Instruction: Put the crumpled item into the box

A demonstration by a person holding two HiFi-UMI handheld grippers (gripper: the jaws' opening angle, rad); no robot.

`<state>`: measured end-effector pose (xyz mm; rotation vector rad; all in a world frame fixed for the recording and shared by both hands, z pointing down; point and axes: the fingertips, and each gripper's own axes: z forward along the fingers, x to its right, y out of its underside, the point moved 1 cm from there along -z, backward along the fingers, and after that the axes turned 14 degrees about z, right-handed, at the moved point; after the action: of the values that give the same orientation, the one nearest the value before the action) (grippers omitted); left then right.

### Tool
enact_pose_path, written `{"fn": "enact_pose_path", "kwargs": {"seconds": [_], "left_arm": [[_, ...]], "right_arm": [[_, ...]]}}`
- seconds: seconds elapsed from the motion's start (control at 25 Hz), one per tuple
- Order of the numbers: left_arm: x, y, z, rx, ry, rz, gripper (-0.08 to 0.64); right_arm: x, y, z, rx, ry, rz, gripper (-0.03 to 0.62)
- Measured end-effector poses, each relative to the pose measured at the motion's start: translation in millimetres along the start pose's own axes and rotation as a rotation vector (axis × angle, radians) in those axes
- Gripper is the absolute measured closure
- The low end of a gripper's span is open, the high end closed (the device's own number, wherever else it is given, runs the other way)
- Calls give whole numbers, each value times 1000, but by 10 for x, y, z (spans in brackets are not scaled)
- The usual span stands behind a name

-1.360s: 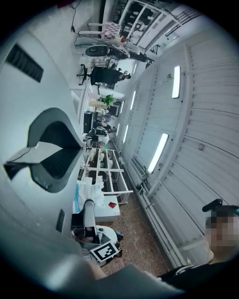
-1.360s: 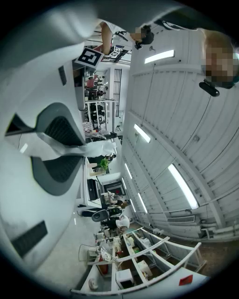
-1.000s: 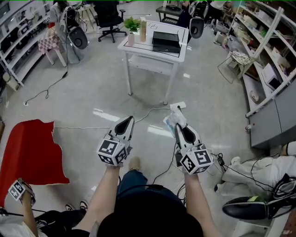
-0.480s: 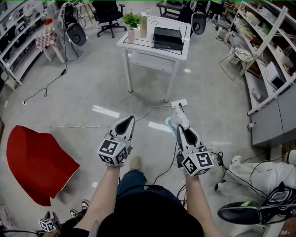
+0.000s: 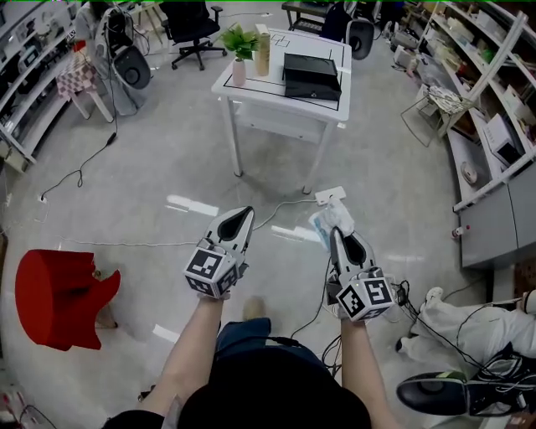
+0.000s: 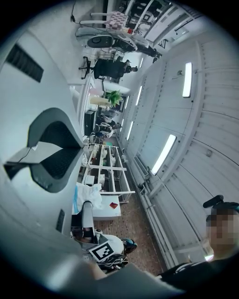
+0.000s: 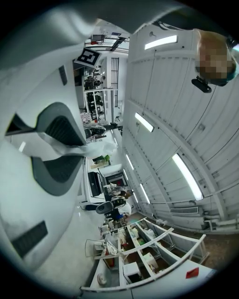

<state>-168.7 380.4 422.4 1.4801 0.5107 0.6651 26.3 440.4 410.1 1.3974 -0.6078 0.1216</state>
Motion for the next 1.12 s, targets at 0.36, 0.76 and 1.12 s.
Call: {"fn": "enact_pose_path", "kwargs": {"seconds": [0.36,0.76,1.12], "left_arm": [[-544,65,427,-7,58,-4,558],[-733,199,528,13,68,-4,558],[-866,186,551,13,51,-1,558]], "right_arm": [[112,33,586,36,62,30,526],[119,-7,774,55,81,21,526],[95,-44,931,52,67,27,526]]}}
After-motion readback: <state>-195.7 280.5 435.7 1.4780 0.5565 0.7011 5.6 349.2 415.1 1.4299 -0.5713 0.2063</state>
